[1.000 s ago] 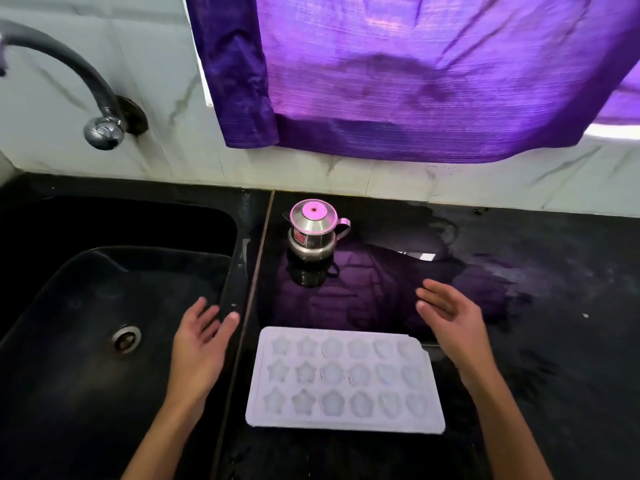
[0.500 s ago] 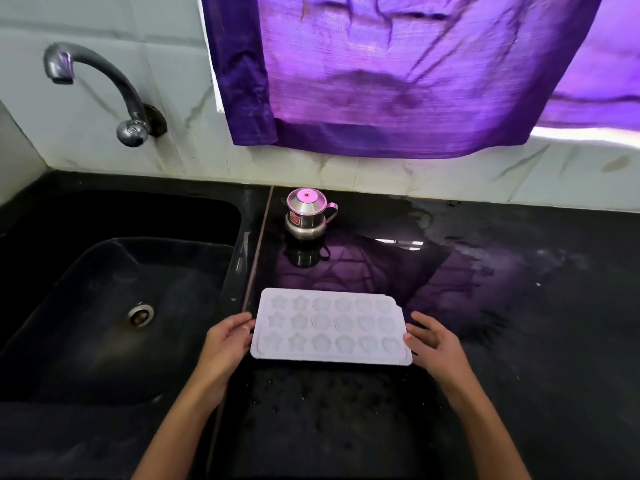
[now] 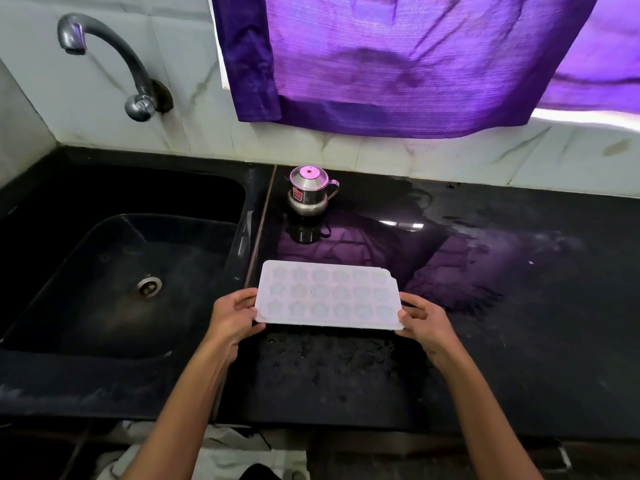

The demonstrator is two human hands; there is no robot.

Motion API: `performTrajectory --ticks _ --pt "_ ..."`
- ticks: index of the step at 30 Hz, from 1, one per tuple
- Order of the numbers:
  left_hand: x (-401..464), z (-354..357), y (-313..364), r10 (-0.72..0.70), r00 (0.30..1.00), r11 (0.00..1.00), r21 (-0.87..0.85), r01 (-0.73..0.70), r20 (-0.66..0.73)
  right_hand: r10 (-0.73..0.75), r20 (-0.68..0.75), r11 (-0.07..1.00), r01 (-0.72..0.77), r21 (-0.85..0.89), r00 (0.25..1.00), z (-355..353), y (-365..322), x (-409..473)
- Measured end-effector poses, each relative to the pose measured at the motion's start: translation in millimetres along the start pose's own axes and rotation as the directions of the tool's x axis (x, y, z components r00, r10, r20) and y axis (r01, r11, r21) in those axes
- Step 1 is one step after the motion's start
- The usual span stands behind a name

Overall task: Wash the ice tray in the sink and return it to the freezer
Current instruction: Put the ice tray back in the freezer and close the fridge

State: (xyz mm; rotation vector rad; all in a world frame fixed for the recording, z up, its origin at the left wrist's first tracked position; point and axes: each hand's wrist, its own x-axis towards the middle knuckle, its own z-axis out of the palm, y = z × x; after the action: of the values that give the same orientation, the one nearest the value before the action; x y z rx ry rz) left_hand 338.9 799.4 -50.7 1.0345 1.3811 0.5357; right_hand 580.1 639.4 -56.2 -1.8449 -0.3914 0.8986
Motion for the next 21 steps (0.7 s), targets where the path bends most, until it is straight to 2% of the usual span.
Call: performTrajectory --ticks 11,16,21 --pt "-16 -15 -6 0.018 0.996 0.999 -0.046 -0.022 -0.083 -0.051 0.079 0.998 0.048 0.04 0.996 9 3 -3" --pt "-34 -41 -8 0.047 0.986 0.991 -0.117 -0.066 -0.161 -0.102 0.17 0.995 0.097 0.033 0.98 25 -10 -9" --pt "-59 -85 -15 0.05 0.961 0.978 -0.182 -0.102 -0.274 -0.142 0.322 0.99 0.134 0.046 0.936 59 -29 -20"
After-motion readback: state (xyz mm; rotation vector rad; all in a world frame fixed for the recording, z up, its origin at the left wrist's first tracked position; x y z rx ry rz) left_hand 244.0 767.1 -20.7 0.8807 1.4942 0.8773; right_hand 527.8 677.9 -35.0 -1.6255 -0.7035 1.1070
